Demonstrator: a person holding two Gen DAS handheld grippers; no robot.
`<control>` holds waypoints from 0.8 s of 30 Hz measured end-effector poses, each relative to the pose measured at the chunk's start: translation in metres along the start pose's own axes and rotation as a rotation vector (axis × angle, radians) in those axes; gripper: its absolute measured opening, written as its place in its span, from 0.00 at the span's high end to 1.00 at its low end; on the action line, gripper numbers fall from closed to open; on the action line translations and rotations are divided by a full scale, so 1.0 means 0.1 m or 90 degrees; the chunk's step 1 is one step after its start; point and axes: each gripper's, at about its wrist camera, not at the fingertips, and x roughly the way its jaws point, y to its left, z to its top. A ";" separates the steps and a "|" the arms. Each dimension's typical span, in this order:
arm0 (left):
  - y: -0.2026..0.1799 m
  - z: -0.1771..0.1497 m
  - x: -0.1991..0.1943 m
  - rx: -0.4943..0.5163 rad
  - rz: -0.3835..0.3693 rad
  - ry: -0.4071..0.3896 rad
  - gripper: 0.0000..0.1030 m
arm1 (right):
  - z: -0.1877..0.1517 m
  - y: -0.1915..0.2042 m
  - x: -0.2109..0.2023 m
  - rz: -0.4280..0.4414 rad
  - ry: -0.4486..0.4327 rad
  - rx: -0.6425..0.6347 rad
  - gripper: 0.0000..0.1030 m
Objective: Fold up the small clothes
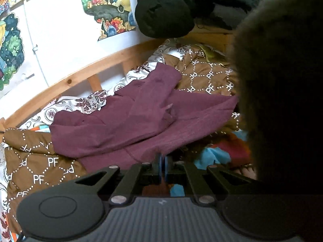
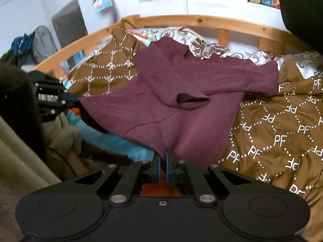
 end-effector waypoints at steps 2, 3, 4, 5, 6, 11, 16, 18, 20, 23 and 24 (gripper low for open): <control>0.06 0.04 0.03 -0.012 0.007 -0.003 0.99 | 0.03 -0.02 0.00 -0.004 -0.007 0.007 0.96; 0.11 0.08 0.06 -0.020 0.009 -0.005 0.99 | 0.07 -0.04 0.01 -0.009 -0.013 0.006 0.96; 0.17 0.13 0.10 -0.025 0.015 -0.007 0.99 | 0.12 -0.06 0.02 -0.016 -0.021 0.003 0.96; 0.23 0.18 0.14 -0.026 0.022 -0.010 0.99 | 0.19 -0.09 0.02 -0.022 -0.030 -0.001 0.96; 0.31 0.25 0.18 -0.028 0.031 -0.014 0.99 | 0.27 -0.14 0.03 -0.027 -0.037 -0.004 0.96; 0.70 0.69 0.52 -0.004 0.102 -0.039 0.98 | 0.85 -0.40 0.22 -0.072 -0.076 -0.021 0.96; 1.19 1.13 0.96 -0.025 0.126 -0.043 0.98 | 1.57 -0.77 0.52 -0.110 -0.103 -0.026 0.96; 1.41 1.26 1.15 -0.045 0.124 -0.041 0.98 | 1.85 -0.93 0.64 -0.115 -0.111 -0.021 0.96; 1.64 1.40 1.38 -0.056 0.120 -0.037 0.98 | 2.10 -1.11 0.77 -0.114 -0.120 -0.007 0.96; 1.94 1.53 1.73 -0.079 0.124 -0.030 0.98 | 2.37 -1.34 0.98 -0.114 -0.134 0.014 0.96; 2.04 1.58 1.87 -0.094 0.127 -0.028 0.98 | 2.44 -1.43 1.07 -0.115 -0.141 0.018 0.96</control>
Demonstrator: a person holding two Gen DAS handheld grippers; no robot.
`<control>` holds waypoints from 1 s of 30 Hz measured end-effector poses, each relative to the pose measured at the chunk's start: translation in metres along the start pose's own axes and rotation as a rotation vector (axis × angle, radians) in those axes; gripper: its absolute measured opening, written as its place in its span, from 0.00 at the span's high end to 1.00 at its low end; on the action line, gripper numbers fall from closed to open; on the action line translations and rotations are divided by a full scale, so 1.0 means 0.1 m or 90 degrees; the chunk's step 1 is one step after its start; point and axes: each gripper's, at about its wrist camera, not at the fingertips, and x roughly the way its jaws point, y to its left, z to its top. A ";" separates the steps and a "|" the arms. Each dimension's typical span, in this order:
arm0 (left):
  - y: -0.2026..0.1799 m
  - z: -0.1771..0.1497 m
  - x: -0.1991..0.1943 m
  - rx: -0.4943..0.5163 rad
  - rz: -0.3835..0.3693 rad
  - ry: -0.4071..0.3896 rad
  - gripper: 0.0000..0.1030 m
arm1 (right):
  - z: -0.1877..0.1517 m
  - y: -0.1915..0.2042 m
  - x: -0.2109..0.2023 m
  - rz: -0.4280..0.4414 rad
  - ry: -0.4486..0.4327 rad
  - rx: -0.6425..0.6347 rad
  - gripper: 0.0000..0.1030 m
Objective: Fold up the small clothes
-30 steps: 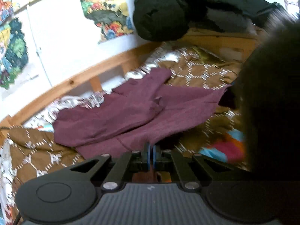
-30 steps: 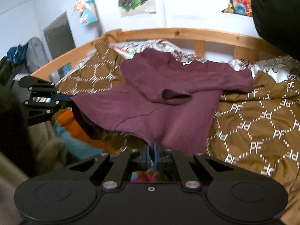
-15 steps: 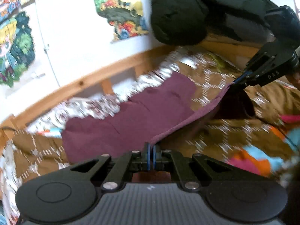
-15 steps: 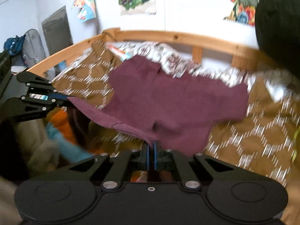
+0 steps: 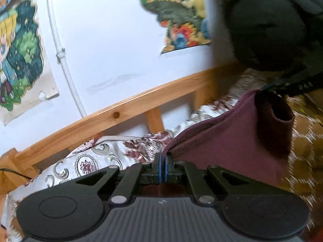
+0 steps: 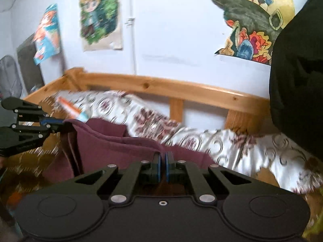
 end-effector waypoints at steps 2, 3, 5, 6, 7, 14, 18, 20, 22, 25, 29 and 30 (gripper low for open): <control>0.12 0.07 0.28 -0.036 0.002 0.011 0.98 | 0.09 -0.10 0.21 -0.003 -0.013 0.009 0.96; 0.16 0.08 0.38 -0.055 0.001 0.017 0.98 | 0.12 -0.15 0.30 -0.005 -0.016 0.015 0.96; 0.25 0.07 0.66 -0.105 0.000 0.042 0.98 | 0.15 -0.25 0.53 -0.011 -0.022 0.034 0.96; 0.26 0.04 0.76 -0.125 0.002 0.055 0.98 | 0.14 -0.29 0.64 -0.014 -0.025 0.045 0.96; 0.29 0.01 0.89 -0.149 0.004 0.073 0.98 | 0.11 -0.32 0.75 -0.016 -0.025 0.057 0.96; 0.31 -0.23 1.22 -0.190 0.017 0.116 0.95 | -0.07 -0.42 1.30 -0.033 0.001 0.098 0.95; 0.41 -0.29 1.17 -0.241 -0.014 0.110 0.14 | -0.14 -0.42 1.39 -0.053 0.012 0.105 0.69; 0.50 -0.35 1.03 -0.294 -0.021 0.070 0.06 | -0.15 -0.42 1.41 -0.097 0.018 0.109 0.30; 0.55 -0.36 0.90 -0.301 -0.027 0.060 0.05 | -0.18 -0.45 1.38 -0.111 0.009 0.114 0.19; 0.57 -0.42 0.68 -0.288 -0.028 0.054 0.01 | -0.23 -0.45 1.32 -0.137 0.007 0.115 0.12; 0.44 -0.66 0.26 -0.222 -0.017 0.039 0.01 | -0.36 -0.35 1.14 -0.138 -0.014 0.080 0.01; 0.39 -0.74 0.18 -0.204 -0.012 0.035 0.01 | -0.41 -0.29 1.10 -0.136 -0.016 0.060 0.01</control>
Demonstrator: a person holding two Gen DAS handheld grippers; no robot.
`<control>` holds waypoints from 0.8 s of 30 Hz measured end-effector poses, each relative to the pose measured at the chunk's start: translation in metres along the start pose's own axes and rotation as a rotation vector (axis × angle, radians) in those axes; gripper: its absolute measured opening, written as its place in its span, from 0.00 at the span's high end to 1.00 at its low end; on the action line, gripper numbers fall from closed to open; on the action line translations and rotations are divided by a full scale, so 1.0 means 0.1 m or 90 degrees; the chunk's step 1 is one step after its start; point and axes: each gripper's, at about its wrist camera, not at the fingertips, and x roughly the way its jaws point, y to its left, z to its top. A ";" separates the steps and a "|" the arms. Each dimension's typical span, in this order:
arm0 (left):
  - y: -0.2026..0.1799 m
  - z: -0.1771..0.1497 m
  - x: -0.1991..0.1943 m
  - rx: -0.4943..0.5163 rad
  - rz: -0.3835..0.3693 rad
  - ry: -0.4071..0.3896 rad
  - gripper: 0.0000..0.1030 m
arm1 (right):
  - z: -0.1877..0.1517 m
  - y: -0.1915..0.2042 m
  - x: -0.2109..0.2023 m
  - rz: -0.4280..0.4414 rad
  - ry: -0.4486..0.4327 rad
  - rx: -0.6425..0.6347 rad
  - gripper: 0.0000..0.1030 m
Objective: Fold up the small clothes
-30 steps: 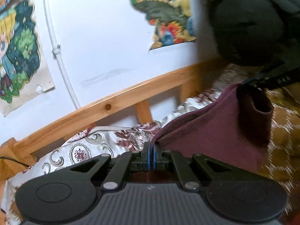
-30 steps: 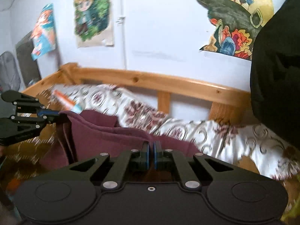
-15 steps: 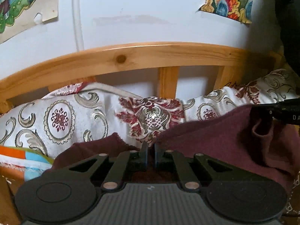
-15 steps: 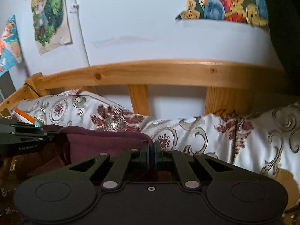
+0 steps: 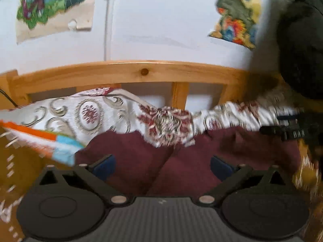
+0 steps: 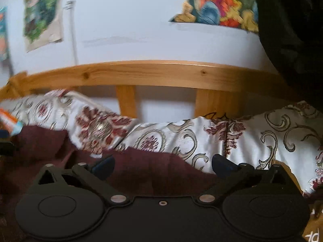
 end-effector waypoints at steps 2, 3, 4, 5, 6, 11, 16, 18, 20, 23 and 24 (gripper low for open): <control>-0.05 -0.22 -0.09 0.038 0.026 -0.008 0.01 | -0.10 0.11 -0.07 0.001 0.001 -0.041 0.01; -0.07 -0.29 -0.12 0.055 0.043 -0.010 0.01 | -0.16 0.17 -0.10 0.004 0.001 -0.064 0.01; -0.10 -0.38 -0.12 0.076 0.063 -0.015 0.01 | -0.21 0.24 -0.13 0.008 0.003 -0.087 0.01; -0.12 -0.45 -0.11 0.089 0.077 -0.023 0.01 | -0.26 0.30 -0.14 0.012 0.007 -0.105 0.01; -0.14 -0.51 -0.08 0.099 0.086 -0.028 0.01 | -0.31 0.36 -0.15 0.013 0.012 -0.123 0.01; -0.26 -0.50 0.12 0.171 0.111 -0.032 0.06 | -0.44 0.64 -0.14 -0.023 0.005 -0.186 0.01; -0.33 -0.47 0.29 0.194 0.090 -0.033 0.47 | -0.47 0.79 -0.01 -0.049 -0.007 -0.207 0.13; -0.32 -0.47 0.34 0.185 0.081 -0.024 0.76 | -0.47 0.81 0.06 -0.050 -0.006 -0.212 0.24; -0.25 -0.46 0.36 0.155 0.067 -0.023 0.94 | -0.46 0.83 0.11 -0.055 -0.008 -0.223 0.42; -0.09 -0.41 0.33 0.090 0.058 -0.039 0.98 | -0.40 0.80 0.16 -0.044 0.002 -0.209 0.91; -0.03 -0.38 0.31 0.068 0.060 -0.048 0.99 | -0.37 0.79 0.17 -0.042 0.004 -0.199 0.91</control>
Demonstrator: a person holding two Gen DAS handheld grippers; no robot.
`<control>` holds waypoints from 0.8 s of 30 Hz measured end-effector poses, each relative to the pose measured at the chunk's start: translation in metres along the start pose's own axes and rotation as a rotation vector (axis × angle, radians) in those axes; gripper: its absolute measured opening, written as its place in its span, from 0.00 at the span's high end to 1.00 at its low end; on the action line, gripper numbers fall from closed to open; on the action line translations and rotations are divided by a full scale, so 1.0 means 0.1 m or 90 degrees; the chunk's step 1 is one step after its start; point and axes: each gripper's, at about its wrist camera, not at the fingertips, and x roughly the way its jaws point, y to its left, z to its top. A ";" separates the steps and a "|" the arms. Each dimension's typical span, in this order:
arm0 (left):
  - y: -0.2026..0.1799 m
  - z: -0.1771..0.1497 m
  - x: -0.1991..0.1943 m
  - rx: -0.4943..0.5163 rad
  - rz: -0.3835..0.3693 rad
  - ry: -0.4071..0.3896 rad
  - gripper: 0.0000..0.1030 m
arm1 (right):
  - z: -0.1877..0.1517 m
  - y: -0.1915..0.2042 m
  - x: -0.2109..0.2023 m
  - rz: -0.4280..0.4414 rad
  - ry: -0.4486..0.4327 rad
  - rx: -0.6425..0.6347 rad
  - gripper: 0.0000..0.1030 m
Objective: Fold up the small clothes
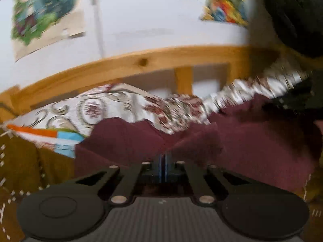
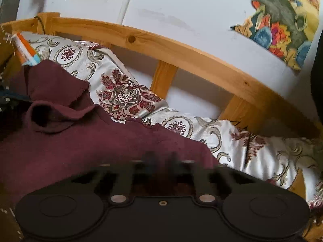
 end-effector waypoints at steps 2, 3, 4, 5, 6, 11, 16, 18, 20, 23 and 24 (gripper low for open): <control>0.11 0.05 -0.04 -0.036 0.010 -0.020 0.99 | 0.05 -0.06 -0.03 0.000 -0.017 0.019 0.93; 0.18 0.08 -0.07 -0.057 0.017 -0.031 0.99 | 0.08 -0.11 -0.05 -0.006 -0.029 0.029 0.94; 0.26 0.10 -0.08 -0.078 0.024 -0.039 0.99 | 0.12 -0.16 -0.07 -0.014 -0.040 0.037 0.94; 0.34 0.12 -0.09 -0.105 0.028 -0.046 0.99 | 0.16 -0.23 -0.09 -0.023 -0.052 0.046 0.94; 0.42 0.14 -0.09 -0.129 0.030 -0.049 0.99 | 0.20 -0.31 -0.10 -0.035 -0.061 0.056 0.94; 0.78 0.14 0.01 -0.220 0.043 -0.037 0.99 | 0.28 -0.73 -0.03 -0.073 -0.079 0.145 0.95; 0.89 0.07 0.15 -0.254 0.038 -0.003 0.99 | 0.19 -0.91 0.16 -0.078 -0.060 0.189 0.95; 0.84 0.06 0.21 -0.239 0.044 0.019 0.99 | 0.16 -0.91 0.26 -0.075 -0.048 0.189 0.95; 0.81 0.05 0.27 -0.231 0.053 0.042 0.98 | 0.13 -0.89 0.37 -0.071 -0.027 0.176 0.95; 0.81 0.02 0.31 -0.223 0.059 0.059 0.94 | 0.05 -0.86 0.47 -0.062 -0.002 0.192 0.95; 0.81 0.02 0.31 -0.223 0.057 0.059 0.93 | 0.03 -0.85 0.49 -0.063 0.003 0.194 0.94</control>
